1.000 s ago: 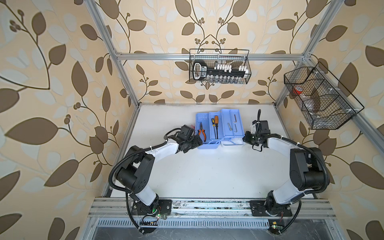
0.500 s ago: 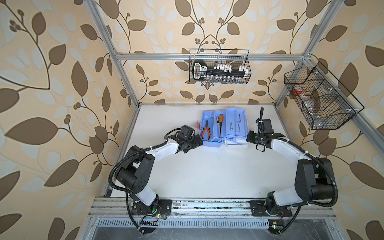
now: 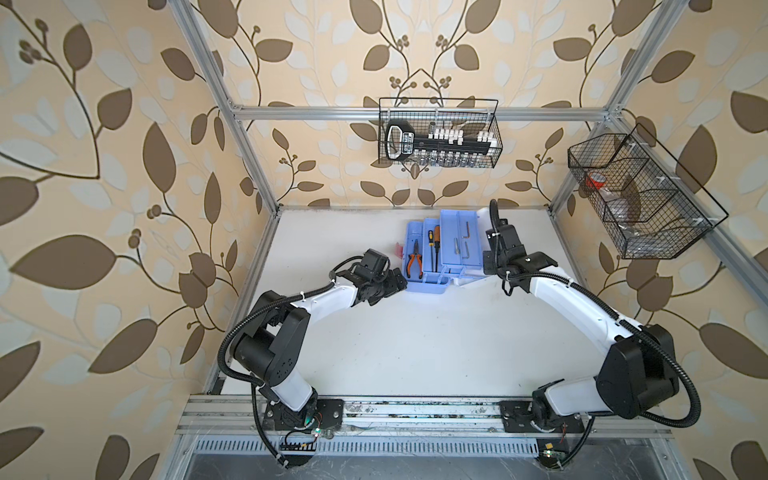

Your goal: Pack the tool kit

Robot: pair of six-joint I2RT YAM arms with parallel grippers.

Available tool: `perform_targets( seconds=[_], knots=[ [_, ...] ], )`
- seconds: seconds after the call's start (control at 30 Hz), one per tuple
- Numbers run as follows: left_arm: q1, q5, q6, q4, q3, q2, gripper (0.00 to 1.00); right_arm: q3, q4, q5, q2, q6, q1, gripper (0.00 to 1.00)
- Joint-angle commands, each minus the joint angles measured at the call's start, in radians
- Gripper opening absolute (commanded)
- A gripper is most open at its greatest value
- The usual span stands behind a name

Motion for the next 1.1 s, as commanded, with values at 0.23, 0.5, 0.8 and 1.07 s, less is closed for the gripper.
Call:
perform_targets(
  seconds=[0.23, 0.5, 0.8, 1.07],
  knots=[
    [0.009, -0.01, -0.015, 0.023, -0.032, -0.064, 0.9, 0.253, -0.109, 0.363, 0.153, -0.115, 0.169, 0.04],
    [0.009, -0.116, -0.027, -0.018, -0.084, -0.176, 0.91, 0.424, -0.166, 0.582, 0.315, -0.195, 0.324, 0.02],
    [0.035, -0.267, -0.123, -0.16, -0.117, -0.251, 0.9, 0.542, -0.18, 0.717, 0.467, -0.28, 0.462, 0.04],
    [0.068, -0.246, -0.15, -0.12, -0.176, -0.246, 0.3, 0.616, -0.205, 0.761, 0.533, -0.31, 0.514, 0.04]
  ],
)
